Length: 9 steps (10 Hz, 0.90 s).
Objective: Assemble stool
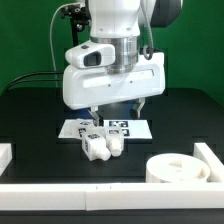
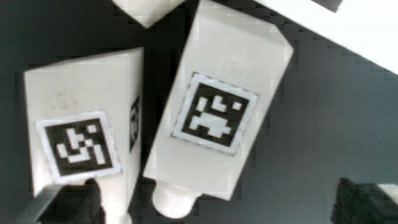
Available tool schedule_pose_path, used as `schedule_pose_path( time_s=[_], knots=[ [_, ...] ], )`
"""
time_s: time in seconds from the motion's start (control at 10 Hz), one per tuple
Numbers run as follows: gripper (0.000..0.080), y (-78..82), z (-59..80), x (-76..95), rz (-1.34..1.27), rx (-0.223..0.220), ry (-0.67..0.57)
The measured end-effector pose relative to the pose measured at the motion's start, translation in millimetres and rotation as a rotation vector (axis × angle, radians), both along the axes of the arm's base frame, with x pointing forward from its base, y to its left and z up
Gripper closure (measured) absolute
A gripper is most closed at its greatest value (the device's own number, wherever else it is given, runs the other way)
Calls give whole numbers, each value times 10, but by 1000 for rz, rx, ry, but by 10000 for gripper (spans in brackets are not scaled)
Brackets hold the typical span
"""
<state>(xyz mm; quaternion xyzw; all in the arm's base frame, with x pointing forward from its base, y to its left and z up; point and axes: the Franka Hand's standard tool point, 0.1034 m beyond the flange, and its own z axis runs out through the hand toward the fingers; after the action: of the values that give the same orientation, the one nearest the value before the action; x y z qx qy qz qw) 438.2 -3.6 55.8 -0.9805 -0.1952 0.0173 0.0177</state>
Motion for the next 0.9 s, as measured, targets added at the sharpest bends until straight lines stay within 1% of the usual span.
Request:
schedule_pose_path(
  time_s=[0.1, 0.2, 0.3, 0.4, 0.5, 0.8, 0.9],
  knots=[
    [151, -3, -5, -12, -31, 0, 3],
    [151, 11, -39, -89, -167, -3, 20],
    [151, 91, -79, -188, -255, -11, 39],
    [151, 143, -109, -216, -283, -13, 45],
    [151, 109, -146, -219, -310, -7, 41],
    [151, 106, -151, -222, -312, -7, 43],
    [151, 62, -178, -242, -324, -8, 50]
  ],
)
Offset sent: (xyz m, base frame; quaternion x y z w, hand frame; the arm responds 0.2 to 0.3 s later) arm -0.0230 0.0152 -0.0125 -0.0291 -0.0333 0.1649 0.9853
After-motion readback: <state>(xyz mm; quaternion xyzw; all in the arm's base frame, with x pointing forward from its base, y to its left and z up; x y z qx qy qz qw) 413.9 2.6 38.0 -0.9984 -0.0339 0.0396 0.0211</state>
